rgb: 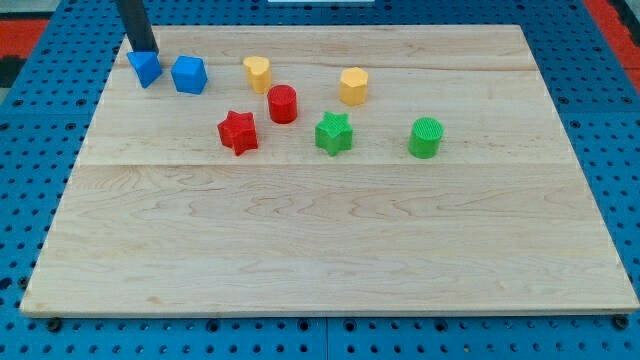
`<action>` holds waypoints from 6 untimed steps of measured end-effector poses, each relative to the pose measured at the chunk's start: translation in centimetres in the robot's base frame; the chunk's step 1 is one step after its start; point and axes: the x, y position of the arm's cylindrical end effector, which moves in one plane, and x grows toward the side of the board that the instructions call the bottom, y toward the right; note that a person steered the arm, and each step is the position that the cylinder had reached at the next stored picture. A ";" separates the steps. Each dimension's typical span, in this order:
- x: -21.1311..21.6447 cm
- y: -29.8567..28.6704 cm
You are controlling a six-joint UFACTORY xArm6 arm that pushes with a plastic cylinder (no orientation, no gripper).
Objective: Move yellow hexagon closer to the red circle
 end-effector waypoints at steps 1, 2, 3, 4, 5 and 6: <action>0.2 0.0; 0.4 0.0; -0.9 3.3; -1.2 12.8; 0.8 13.6; 2.7 14.3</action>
